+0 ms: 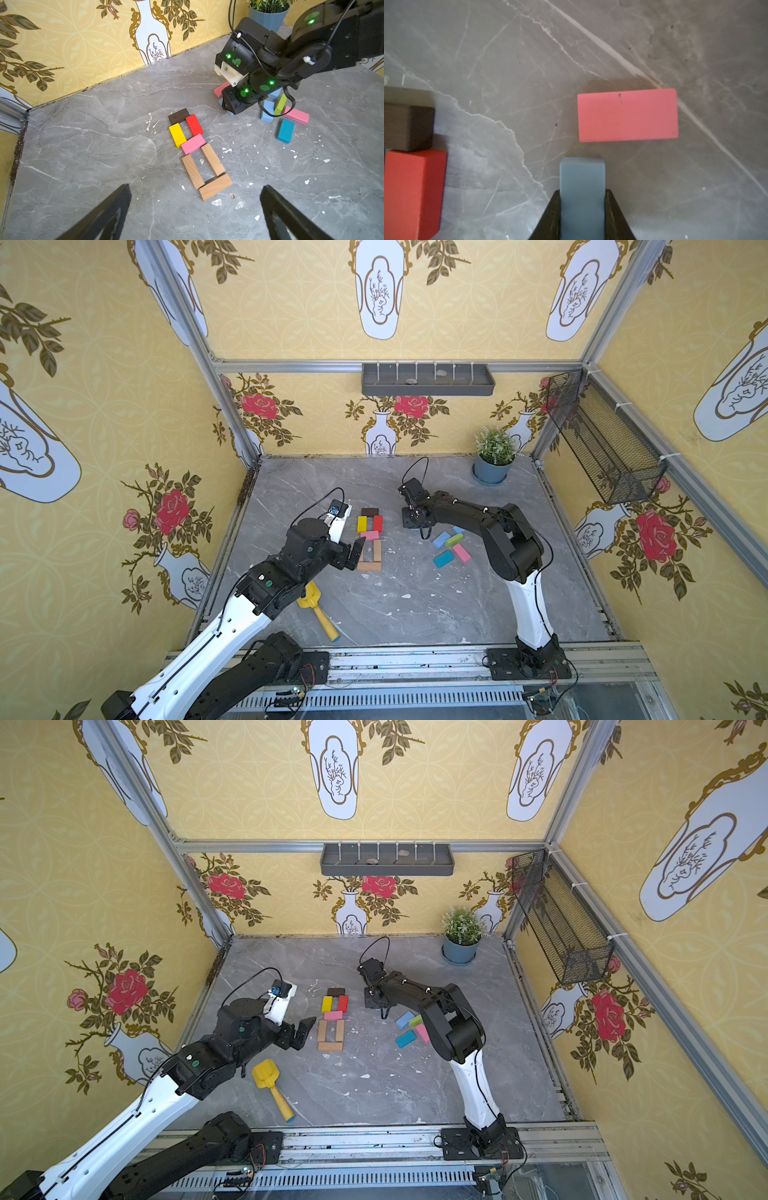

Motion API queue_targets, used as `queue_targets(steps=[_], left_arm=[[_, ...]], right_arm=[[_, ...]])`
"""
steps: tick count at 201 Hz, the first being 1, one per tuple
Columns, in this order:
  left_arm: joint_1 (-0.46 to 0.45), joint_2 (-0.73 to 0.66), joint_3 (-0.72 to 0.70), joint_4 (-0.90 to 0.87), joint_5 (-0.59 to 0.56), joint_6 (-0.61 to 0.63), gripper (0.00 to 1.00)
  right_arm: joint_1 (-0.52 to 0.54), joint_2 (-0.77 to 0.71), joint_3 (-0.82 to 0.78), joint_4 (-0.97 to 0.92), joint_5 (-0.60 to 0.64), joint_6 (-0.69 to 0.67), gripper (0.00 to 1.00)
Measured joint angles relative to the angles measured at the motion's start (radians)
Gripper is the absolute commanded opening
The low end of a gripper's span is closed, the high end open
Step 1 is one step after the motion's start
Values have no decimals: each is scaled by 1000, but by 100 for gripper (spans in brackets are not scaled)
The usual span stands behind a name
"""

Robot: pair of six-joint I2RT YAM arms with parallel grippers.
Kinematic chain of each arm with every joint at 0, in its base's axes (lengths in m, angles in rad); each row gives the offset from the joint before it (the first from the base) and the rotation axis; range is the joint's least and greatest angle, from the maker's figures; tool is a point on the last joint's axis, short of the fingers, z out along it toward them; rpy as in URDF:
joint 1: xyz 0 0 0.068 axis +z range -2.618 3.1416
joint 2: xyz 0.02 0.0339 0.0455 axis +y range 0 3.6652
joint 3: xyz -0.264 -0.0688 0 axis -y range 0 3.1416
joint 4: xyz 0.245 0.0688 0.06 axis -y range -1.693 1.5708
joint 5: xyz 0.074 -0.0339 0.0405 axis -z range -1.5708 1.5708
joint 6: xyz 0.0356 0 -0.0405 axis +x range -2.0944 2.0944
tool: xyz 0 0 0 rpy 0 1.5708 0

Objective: Assemble the number 8 with building blocks
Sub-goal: Assemble the building block at the center of the board.

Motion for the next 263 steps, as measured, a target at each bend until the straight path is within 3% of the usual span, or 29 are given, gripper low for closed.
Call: queue_targets(steps=[158,189,231,263], left_arm=[[0,1,0,-6,-10,0,100],[0,3,0,-6,-10,0,100],[0,5,0,-7,-10,0,100],[0,5,0,-9,-10,4,100]], right_arm=[[-17,27,29,29,-13,22,14],[-19,29,32,30,-14,23,19],[-21,30,32,42,-25,29,51],[-22,6,23,26,-54,35,86]])
